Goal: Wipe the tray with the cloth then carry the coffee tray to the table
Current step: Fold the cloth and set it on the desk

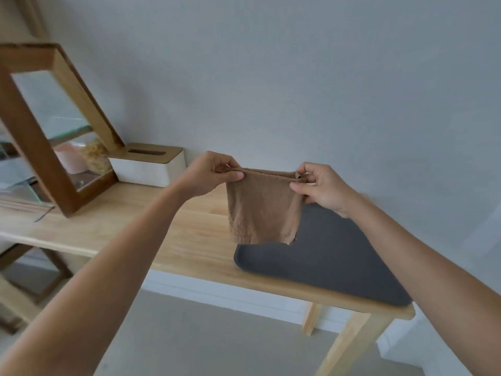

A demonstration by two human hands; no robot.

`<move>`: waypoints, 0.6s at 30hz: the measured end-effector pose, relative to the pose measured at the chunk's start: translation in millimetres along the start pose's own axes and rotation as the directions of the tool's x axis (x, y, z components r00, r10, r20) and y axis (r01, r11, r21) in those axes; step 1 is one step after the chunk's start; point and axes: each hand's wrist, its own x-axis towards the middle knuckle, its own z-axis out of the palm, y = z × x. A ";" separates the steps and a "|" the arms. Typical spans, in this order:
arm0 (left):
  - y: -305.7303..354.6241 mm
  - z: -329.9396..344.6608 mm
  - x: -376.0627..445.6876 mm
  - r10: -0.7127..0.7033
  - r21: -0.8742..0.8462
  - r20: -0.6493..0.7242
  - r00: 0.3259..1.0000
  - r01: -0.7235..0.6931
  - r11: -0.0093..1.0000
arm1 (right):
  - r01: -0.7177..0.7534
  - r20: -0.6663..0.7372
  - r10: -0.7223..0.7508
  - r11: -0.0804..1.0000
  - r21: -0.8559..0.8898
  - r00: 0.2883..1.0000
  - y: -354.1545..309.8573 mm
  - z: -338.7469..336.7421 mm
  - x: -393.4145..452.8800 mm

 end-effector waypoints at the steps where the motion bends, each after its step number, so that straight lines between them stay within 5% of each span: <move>1: -7.5 -11.2 -2.9 -0.023 0.018 -0.012 1.000 0.023 1.000 | -0.004 -0.004 0.004 1.000 -0.004 1.000 -2.4 14.9 11.5; 8: -64.8 -82.8 -20.0 -0.129 -0.105 -0.135 0.982 0.115 0.988 | 0.149 -0.105 -0.163 0.980 -0.128 0.981 -16.0 100.1 70.5; 12: -102.5 -90.9 -46.9 -0.202 -0.020 0.080 0.976 0.205 0.979 | 0.163 0.154 -0.129 0.960 -0.228 0.980 -1.5 131.6 59.9; 15: -135.2 -81.4 -64.2 -0.378 0.338 0.391 0.840 0.251 0.907 | 0.110 0.457 0.068 0.930 -0.352 0.887 16.8 147.2 50.2; 18: -150.4 -68.3 -66.9 -0.361 0.399 0.367 0.857 0.206 0.894 | 0.153 0.376 0.035 0.875 -0.460 0.926 32.9 162.8 55.2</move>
